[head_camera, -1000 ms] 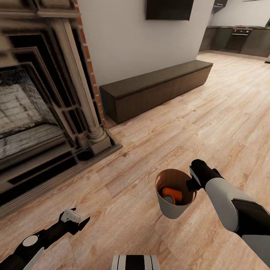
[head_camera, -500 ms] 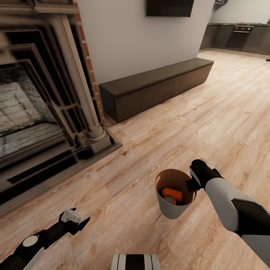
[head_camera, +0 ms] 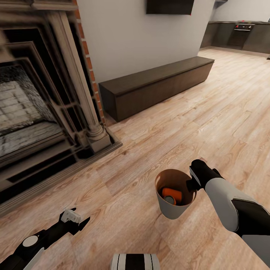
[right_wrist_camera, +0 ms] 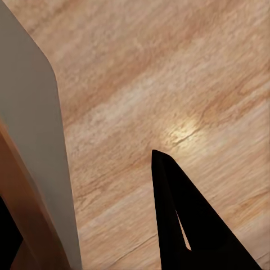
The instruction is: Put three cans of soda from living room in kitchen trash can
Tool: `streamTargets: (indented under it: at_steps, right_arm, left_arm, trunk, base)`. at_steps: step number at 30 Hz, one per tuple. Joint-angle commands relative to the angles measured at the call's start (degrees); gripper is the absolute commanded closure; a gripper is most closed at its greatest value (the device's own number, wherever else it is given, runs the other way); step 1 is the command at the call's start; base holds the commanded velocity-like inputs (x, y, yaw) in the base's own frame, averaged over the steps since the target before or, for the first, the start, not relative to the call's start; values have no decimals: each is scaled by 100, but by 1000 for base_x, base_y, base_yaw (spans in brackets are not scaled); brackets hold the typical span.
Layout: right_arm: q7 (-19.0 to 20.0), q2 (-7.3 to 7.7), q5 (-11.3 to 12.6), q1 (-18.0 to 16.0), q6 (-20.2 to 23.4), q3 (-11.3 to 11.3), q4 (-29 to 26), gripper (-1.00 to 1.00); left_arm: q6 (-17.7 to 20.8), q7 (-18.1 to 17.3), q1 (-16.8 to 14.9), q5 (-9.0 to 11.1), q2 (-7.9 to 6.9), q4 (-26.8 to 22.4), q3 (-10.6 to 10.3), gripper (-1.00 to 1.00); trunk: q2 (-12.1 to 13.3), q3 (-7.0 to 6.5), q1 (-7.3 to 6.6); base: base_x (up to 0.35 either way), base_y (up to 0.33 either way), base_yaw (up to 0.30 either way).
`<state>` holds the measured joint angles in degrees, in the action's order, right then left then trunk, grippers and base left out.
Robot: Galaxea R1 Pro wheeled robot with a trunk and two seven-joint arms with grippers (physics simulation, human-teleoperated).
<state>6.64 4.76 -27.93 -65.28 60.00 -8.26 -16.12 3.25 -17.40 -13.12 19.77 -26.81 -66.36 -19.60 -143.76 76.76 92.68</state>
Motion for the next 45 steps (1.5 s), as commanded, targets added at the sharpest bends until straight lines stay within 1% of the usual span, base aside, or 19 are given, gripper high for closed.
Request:
streamTargets:
  at_steps: [1,7,12,25,30,40,45]
  right_arm:
    - [13,1,104,-2,0,-18,3,100]
    - [13,2,104,-2,0,-18,3,100]
    - [13,6,104,-2,0,-18,-4,100]
    - [13,7,104,6,0,-18,-4,100]
    - [13,7,104,19,0,-18,-4,100]
    - [13,4,104,23,0,-18,-12,100]
    - [13,8,102,23,0,-18,-14,100]
  left_arm:
    - [0,0,0,0,0,0,0,-100]
    - [0,0,0,0,0,0,0,-100]
    - [0,0,0,-3,0,0,0,-100]
    - [0,0,-2,0,0,0,0,-100]
    - [0,0,0,0,0,0,0,-100]
    - [0,0,-3,0,0,0,0,-100]
    - [-4,4,0,-5,0,5,0,-100]
  trunk:
    - [0,0,-1]
    - [0,0,-1]
    - [-7,110,12]
    - [-7,110,12]
    - [-14,221,25]
    - [-14,221,25]
    - [-20,332,38]
  base:
    - [0,0,0]
    - [0,0,0]
    - [0,0,0]
    - [0,0,0]
    - [0,0,0]
    - [0,0,0]
    - [0,0,0]
